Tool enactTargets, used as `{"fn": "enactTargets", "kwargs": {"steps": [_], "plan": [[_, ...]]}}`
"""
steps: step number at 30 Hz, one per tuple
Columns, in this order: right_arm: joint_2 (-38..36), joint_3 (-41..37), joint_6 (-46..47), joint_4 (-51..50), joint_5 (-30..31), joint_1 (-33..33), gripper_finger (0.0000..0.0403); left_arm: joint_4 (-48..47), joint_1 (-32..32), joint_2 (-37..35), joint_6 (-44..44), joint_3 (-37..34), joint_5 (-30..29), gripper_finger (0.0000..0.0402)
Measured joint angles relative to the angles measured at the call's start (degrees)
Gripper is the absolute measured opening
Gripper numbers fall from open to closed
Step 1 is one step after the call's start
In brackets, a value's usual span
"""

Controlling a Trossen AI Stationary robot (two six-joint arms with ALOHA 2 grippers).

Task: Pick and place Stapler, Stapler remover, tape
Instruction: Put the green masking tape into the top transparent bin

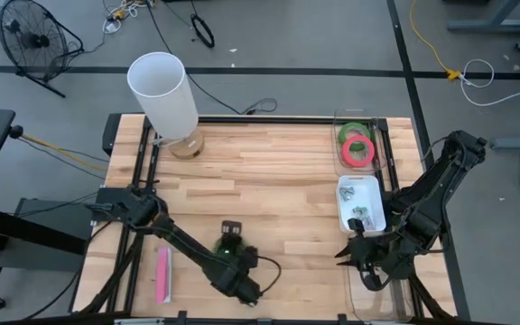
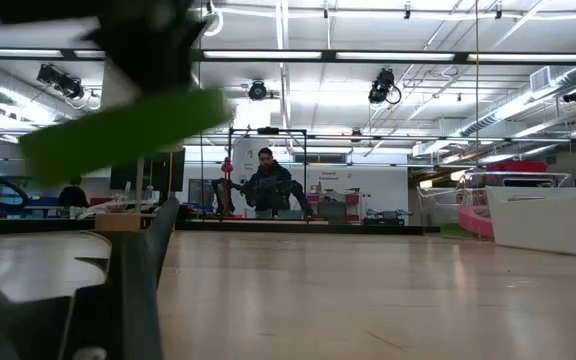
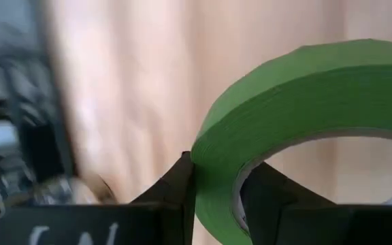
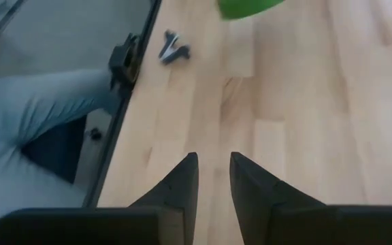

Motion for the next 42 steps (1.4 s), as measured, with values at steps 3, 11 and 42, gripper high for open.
{"fn": "enactTargets", "kwargs": {"steps": [3,11,42], "plan": [[0.0,0.0,0.51,0.86,4.14,0.0,0.0087,-0.01,0.64,-0.09,-0.53,8.03,-12.31,0.009],[0.0,0.0,1.35,5.16,22.32,-0.02,0.0087,4.76,4.76,-0.32,-0.13,19.94,-32.94,0.009],[-0.02,0.0,-14.06,20.44,28.23,-14.75,0.0208,33.51,15.67,-0.35,18.91,20.15,-39.62,0.009]]}}
